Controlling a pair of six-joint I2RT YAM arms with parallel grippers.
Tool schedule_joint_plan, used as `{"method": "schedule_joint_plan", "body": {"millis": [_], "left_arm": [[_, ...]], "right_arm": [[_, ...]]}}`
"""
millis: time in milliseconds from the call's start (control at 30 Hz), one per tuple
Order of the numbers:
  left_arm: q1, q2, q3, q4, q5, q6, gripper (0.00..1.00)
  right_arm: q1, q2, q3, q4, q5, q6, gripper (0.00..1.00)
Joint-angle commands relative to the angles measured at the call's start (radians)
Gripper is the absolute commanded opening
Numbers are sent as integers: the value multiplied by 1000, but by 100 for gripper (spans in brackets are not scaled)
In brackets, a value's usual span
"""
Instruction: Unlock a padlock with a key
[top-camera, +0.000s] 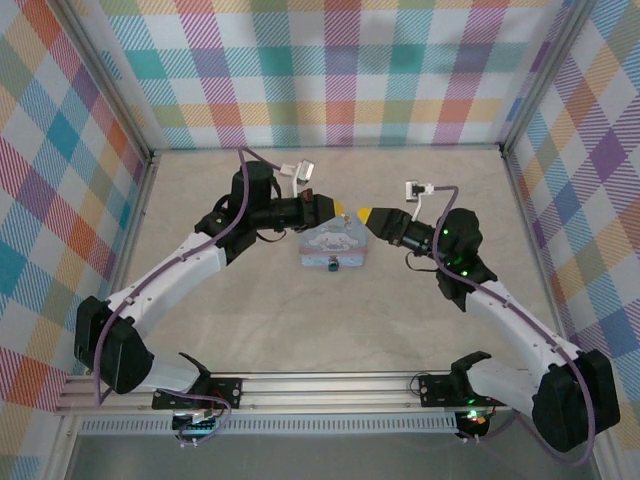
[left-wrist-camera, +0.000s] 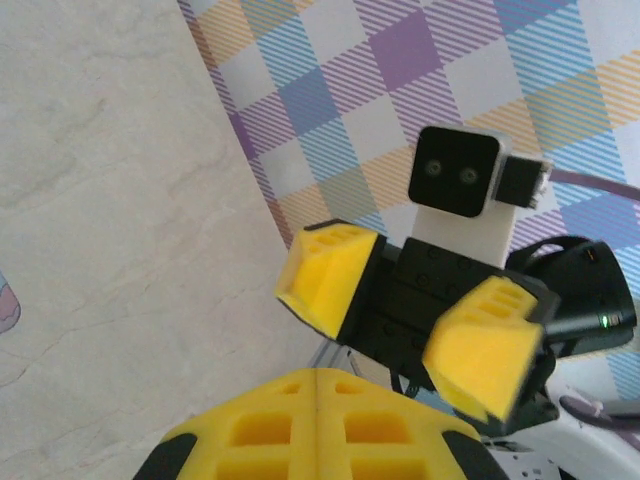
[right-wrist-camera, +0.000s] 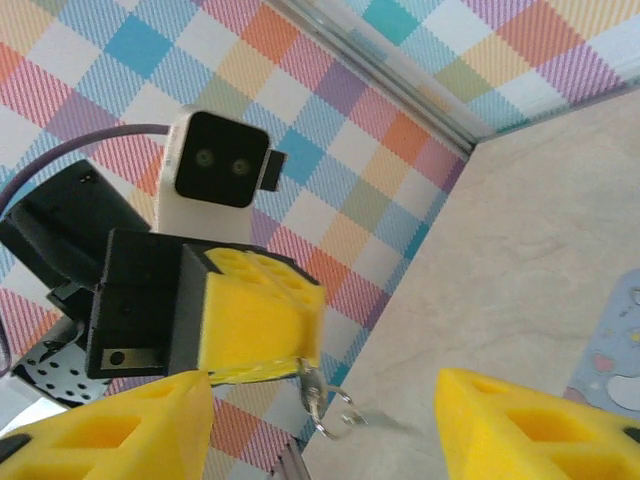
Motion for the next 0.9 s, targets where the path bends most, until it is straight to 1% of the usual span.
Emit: {"method": "schedule_joint_plan", "body": {"millis": [0,133,233,333,433,567,867], "left_arm": [[-5,5,-10,72,-3,-29,0],[-10,2,-9,82,-5,-33,0],[-11,-1,-8,87,-2,-34,0],[-11,-2,-7,87,1,-35,0],[-12,-5,-8,90,-4,-33,0],[-11,-11,-11,97,-8,-34,0],[-10,-22,-21,94,-20,-28,0]], "right_arm": [[23,40,38,126,23,32,58],[41,88,65,160,-6,44,45],[46,96,73,151,-9,39,44],[48,102,77,151,-21,40,37],[53,109,84,143,-32,41,38],[57,120,82,129,-38,41,43],[59,118,71,125,-46,40,40]]}}
